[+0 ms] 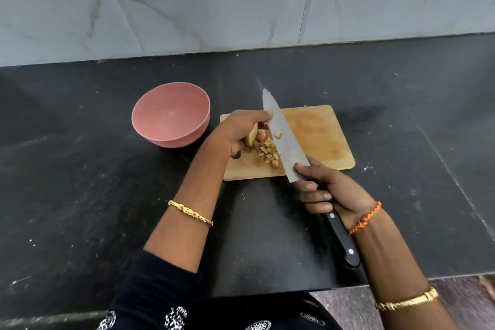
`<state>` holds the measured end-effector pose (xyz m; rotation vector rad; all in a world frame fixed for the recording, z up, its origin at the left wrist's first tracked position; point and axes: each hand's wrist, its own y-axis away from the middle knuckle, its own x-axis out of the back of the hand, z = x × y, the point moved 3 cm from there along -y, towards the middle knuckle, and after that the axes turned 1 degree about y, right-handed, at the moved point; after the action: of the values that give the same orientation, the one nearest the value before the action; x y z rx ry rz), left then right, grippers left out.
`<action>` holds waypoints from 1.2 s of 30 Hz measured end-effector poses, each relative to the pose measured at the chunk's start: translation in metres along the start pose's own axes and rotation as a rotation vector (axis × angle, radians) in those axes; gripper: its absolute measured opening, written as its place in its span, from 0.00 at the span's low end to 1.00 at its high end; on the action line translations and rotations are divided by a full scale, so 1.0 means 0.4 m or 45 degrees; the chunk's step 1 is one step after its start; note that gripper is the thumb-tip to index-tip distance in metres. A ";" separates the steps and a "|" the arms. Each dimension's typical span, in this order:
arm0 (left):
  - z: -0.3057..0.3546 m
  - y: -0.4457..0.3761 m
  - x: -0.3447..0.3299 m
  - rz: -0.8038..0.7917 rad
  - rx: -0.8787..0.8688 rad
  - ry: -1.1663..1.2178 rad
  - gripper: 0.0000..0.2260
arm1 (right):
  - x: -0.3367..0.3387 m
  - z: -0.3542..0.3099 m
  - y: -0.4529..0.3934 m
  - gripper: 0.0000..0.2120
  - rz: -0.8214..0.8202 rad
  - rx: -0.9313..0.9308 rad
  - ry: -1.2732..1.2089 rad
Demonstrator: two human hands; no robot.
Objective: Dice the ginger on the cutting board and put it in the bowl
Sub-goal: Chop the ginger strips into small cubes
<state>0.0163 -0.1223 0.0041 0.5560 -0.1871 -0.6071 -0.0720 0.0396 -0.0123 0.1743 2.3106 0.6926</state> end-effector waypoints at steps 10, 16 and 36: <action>-0.009 0.028 0.005 0.191 -0.213 -0.340 0.09 | 0.016 -0.006 -0.025 0.06 0.213 0.073 0.232; -0.012 0.042 -0.040 0.350 -0.479 -0.532 0.14 | 0.005 -0.013 -0.026 0.07 0.250 0.153 0.300; -0.017 0.034 -0.018 0.388 -0.262 -0.291 0.06 | 0.020 -0.042 0.005 0.08 0.263 0.158 0.489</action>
<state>0.0195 -0.1059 0.0058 0.2504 -0.4118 -0.3856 -0.0893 0.0365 -0.0058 0.3690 2.7336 0.7364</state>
